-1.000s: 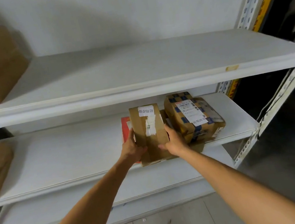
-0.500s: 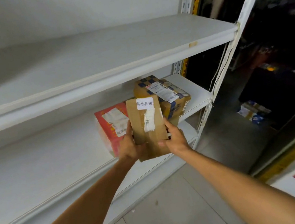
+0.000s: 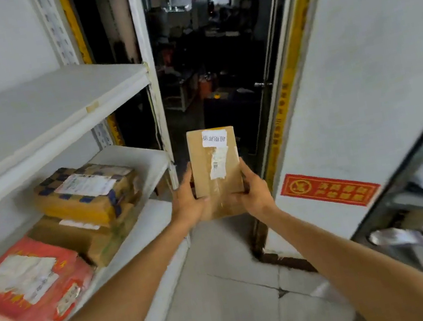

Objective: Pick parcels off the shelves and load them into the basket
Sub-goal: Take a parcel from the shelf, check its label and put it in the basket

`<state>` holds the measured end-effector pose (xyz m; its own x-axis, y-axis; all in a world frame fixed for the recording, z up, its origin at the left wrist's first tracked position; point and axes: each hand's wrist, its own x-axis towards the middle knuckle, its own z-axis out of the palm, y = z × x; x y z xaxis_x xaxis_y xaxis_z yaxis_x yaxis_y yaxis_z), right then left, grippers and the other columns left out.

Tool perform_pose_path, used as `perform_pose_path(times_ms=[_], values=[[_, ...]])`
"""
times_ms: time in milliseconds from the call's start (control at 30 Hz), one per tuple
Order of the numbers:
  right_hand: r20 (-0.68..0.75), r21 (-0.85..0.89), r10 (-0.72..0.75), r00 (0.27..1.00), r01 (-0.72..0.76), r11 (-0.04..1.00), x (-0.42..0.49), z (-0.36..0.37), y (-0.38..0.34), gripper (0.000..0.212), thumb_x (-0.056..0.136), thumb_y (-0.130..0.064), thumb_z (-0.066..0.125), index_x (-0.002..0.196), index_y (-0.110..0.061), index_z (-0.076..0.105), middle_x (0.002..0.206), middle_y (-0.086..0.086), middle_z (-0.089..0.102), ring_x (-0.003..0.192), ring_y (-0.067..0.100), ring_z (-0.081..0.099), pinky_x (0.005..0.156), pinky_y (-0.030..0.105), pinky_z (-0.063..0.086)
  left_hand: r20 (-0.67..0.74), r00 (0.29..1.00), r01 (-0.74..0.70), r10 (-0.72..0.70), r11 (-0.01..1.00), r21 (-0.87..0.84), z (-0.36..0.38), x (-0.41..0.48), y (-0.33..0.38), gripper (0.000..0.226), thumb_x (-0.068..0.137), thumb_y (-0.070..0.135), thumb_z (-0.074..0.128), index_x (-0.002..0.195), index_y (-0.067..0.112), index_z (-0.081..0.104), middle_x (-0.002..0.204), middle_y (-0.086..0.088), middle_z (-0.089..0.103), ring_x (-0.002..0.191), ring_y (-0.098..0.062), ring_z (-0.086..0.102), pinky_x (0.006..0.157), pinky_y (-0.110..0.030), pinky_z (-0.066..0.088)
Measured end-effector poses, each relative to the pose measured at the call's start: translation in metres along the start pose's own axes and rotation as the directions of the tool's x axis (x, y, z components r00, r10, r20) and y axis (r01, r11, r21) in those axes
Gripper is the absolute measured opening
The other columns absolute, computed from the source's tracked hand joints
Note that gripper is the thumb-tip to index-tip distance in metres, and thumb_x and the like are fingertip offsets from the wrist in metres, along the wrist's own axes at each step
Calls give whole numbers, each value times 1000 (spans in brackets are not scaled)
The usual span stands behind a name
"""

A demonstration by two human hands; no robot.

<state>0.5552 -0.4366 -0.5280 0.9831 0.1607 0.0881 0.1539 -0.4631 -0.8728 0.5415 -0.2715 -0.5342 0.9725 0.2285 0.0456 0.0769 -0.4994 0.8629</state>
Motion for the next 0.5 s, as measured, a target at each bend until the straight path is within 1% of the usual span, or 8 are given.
perform_pose_path(times_ms=[67,133,167,233,267,333,367,500], values=[[-123,42,115,986,-110,993,-10,-46,16,85,85,3,65,153,-27,23,140,1,48,127,23,48,103,51,45,125,990,-58,62,998,-35,37,3,34,93,78,3,74,151,27,22,138,-1,51,121,-13,49,101,-31,42],[-249,72,219,943,-207,976,-26,-92,32,85,86,8,59,153,-29,22,140,-5,45,129,20,44,103,47,46,232,965,-109,123,991,-72,86,2,71,90,78,6,75,150,28,25,136,-2,53,123,-19,51,102,-39,45],[-304,52,241,922,-236,970,-36,-114,40,86,85,10,59,153,-29,22,141,-4,45,129,21,45,102,43,47,283,947,-132,152,987,-87,107,-2,88,90,78,8,75,150,28,26,135,-1,54,123,-20,52,101,-39,46],[-397,23,284,873,-300,954,-58,-153,57,92,82,10,61,154,-29,19,144,0,46,131,23,46,101,38,46,389,897,-171,211,976,-133,149,-8,112,89,79,5,74,150,27,25,130,5,54,119,-14,53,93,-25,46],[-444,25,306,842,-330,944,-70,-171,63,93,81,9,62,154,-29,18,145,0,46,131,23,45,102,39,46,428,870,-193,247,967,-166,169,-13,125,88,80,2,72,150,26,24,126,7,54,116,-11,53,90,-21,45],[-524,48,340,781,-372,927,-92,-201,73,94,81,8,60,154,-33,17,145,1,47,131,24,46,102,45,47,493,812,-247,313,949,-195,205,-21,148,90,80,4,73,150,28,23,120,3,60,109,-15,59,87,-24,50],[-558,57,348,753,-383,922,-100,-214,78,93,81,8,58,154,-33,17,144,3,48,130,26,48,100,47,49,522,785,-286,335,942,-175,220,-26,159,91,79,5,73,150,30,22,120,0,63,107,-18,61,85,-26,50],[-666,73,368,649,-434,898,-127,-258,91,90,80,7,55,154,-31,18,138,5,53,123,27,54,95,46,52,603,688,-360,404,911,-200,266,-38,197,95,79,6,74,151,31,18,122,-3,63,100,-18,62,78,-22,47]])
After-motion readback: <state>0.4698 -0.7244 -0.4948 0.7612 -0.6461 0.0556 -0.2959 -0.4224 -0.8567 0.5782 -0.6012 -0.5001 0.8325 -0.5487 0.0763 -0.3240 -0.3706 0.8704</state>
